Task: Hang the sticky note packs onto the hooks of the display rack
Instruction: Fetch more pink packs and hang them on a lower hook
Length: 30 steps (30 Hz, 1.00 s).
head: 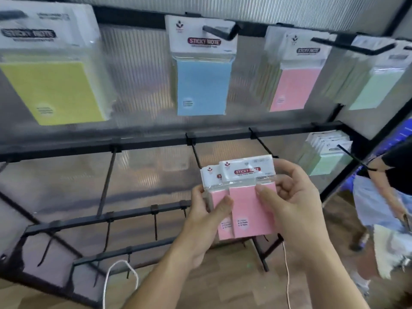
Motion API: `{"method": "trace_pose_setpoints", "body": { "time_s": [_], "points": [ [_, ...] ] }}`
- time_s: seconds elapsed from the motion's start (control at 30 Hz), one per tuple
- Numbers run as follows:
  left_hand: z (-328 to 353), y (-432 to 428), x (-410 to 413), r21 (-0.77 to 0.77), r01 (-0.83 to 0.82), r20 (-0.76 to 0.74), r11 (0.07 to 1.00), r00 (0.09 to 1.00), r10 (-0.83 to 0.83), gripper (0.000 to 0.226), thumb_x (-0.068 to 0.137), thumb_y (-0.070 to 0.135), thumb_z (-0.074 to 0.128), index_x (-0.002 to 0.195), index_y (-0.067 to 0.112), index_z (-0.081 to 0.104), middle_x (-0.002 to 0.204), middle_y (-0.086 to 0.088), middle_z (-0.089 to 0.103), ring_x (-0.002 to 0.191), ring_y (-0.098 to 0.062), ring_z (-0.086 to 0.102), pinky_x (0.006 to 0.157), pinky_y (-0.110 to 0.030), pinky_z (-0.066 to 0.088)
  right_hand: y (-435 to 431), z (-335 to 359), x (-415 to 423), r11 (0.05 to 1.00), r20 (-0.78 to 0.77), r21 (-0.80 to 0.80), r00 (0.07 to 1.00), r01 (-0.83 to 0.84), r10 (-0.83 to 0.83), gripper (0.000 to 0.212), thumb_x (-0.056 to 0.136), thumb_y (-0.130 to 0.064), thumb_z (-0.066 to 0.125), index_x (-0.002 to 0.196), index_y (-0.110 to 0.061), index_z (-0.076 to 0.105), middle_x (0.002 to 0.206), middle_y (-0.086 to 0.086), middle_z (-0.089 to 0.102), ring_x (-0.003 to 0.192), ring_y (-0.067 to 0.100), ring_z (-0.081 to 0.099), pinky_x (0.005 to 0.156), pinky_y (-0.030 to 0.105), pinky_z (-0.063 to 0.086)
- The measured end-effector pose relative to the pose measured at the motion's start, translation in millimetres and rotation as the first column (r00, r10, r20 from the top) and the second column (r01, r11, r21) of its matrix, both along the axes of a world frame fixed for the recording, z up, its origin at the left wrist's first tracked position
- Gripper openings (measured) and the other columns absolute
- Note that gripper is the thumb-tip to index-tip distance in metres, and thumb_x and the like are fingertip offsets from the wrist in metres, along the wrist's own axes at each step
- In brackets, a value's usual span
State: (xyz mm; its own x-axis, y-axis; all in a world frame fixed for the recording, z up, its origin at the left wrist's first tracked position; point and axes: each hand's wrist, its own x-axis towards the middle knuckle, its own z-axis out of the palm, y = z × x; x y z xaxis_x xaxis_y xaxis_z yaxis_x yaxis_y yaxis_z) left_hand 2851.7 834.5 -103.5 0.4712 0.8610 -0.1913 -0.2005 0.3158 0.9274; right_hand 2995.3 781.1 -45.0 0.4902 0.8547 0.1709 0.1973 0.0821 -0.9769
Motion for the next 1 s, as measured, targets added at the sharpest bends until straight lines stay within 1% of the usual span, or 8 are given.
{"method": "trace_pose_setpoints", "body": {
  "time_s": [0.07,0.13,0.33,0.47,0.57,0.67,0.77,1.0],
  "points": [
    [-3,8,18,-0.010,0.001,-0.003,1.000,1.000,-0.001,0.068,0.068,0.047,0.070,0.127,0.030,0.041,0.117,0.008,0.071,0.104,-0.016,0.070,0.093,-0.050,0.054,8,-3,19,1.000,-0.020,0.006,1.000,-0.019,0.019,0.054,0.086,0.001,0.064,0.127,-0.030,0.047,0.083,-0.004,0.071,0.071,0.007,0.067,0.060,0.019,0.051],
    [-6,15,34,-0.020,-0.008,-0.008,1.000,1.000,0.008,0.070,0.071,0.054,0.075,0.128,0.031,0.041,0.115,0.009,0.071,0.105,-0.017,0.070,0.094,-0.051,0.054,15,-8,36,0.999,-0.001,0.018,0.999,-0.050,0.050,0.056,0.086,0.002,0.062,0.128,-0.032,0.047,0.083,-0.005,0.071,0.068,0.005,0.065,0.059,0.017,0.050],
    [-15,23,61,-0.030,-0.034,-0.058,0.999,0.998,0.033,0.097,0.045,0.072,0.081,0.125,0.034,0.042,0.114,0.011,0.071,0.104,-0.017,0.070,0.092,-0.050,0.054,32,-23,76,0.988,0.078,-0.024,0.985,-0.155,0.156,0.035,0.088,0.005,0.060,0.105,-0.025,0.067,0.098,-0.014,0.070,0.085,0.004,0.066,0.070,0.015,0.050],
    [-19,27,81,-0.066,-0.145,-0.117,0.987,0.984,0.137,0.077,0.061,0.059,0.078,0.124,0.033,0.043,0.111,0.010,0.072,0.101,-0.016,0.071,0.091,-0.051,0.054,41,-30,105,0.980,0.049,-0.022,0.979,-0.197,0.198,0.034,0.087,0.004,0.061,0.103,-0.025,0.067,0.095,-0.010,0.069,0.080,-0.001,0.063,0.067,0.010,0.046],
    [-18,27,91,-0.076,-0.258,-0.139,0.963,0.959,0.246,0.062,0.072,0.047,0.080,0.120,0.030,0.046,0.109,0.009,0.073,0.096,-0.012,0.072,0.082,-0.042,0.056,45,-32,122,0.970,0.031,-0.018,0.970,-0.242,0.243,0.039,0.087,0.005,0.061,0.101,-0.031,0.065,0.097,-0.008,0.067,0.077,-0.005,0.061,0.066,0.007,0.043],
    [-16,27,96,-0.072,-0.356,-0.168,0.932,0.925,0.340,0.061,0.067,0.047,0.071,0.120,0.030,0.046,0.105,0.011,0.072,0.089,-0.006,0.071,0.073,-0.032,0.054,49,-41,136,0.959,-0.018,-0.029,0.959,-0.282,0.282,0.043,0.087,0.004,0.062,0.102,-0.036,0.064,0.101,-0.010,0.067,0.084,0.000,0.063,0.070,0.011,0.047],
    [-17,28,98,-0.074,-0.432,-0.171,0.899,0.893,0.415,0.055,0.069,0.046,0.068,0.117,0.028,0.047,0.111,0.004,0.069,0.090,-0.010,0.070,0.066,-0.029,0.055,51,-50,146,0.948,-0.042,-0.047,0.949,-0.314,0.312,0.044,0.088,0.002,0.062,0.104,-0.040,0.064,0.097,-0.012,0.066,0.080,0.013,0.062,0.071,0.019,0.050],
    [-16,23,98,-0.071,-0.518,-0.158,0.853,0.850,0.503,0.053,0.071,0.044,0.067,0.118,0.031,0.048,0.113,0.005,0.070,0.093,-0.010,0.070,0.067,-0.028,0.056,59,-59,155,0.931,-0.065,-0.051,0.932,-0.361,0.358,0.047,0.088,0.003,0.061,0.100,-0.042,0.067,0.091,-0.009,0.063,0.077,0.006,0.062,0.065,0.016,0.048]
  ]
}}
